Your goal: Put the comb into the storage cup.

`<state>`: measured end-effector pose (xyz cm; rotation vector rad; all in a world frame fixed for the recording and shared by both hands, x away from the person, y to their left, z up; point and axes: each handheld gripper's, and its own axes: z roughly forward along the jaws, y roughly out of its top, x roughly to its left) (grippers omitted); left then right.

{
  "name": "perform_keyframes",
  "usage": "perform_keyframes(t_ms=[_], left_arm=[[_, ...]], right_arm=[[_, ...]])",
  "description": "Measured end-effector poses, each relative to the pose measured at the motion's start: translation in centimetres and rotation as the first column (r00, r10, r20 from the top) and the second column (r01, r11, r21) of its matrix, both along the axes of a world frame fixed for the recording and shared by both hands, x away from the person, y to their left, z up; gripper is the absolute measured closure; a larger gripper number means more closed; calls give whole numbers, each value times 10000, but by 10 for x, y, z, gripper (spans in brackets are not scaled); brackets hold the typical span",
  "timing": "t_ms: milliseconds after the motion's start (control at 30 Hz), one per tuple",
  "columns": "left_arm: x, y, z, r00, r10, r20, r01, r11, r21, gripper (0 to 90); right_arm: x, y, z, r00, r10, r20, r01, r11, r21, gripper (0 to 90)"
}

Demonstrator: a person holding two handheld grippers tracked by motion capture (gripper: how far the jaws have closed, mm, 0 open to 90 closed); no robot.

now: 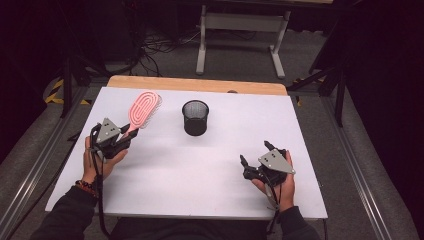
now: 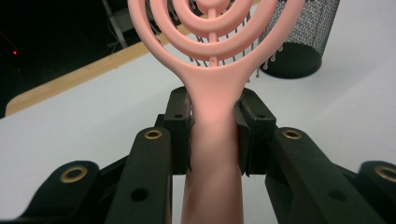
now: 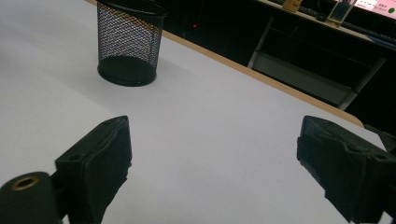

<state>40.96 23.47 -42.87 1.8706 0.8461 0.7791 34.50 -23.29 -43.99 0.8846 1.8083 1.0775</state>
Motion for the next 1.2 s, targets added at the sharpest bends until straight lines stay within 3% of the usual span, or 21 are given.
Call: perform_keyframes(t_ms=[300, 567, 1200], left_arm=[[-6, -1, 5, 9982, -136, 591, 162, 9989, -431, 696], [-11, -6, 8, 9938, -308, 1068, 361, 9982, -473, 696], [-20, -22, 7, 9836, -830, 1602, 954, 9928, -719, 696]], right_arm=[[0, 0, 2, 9999, 92, 83, -94, 9997, 231, 103], [0, -1, 4, 9996, 169, 209, -175, 9994, 298, 100], [1, 6, 14, 9975, 565, 419, -593, 9958, 698, 60]])
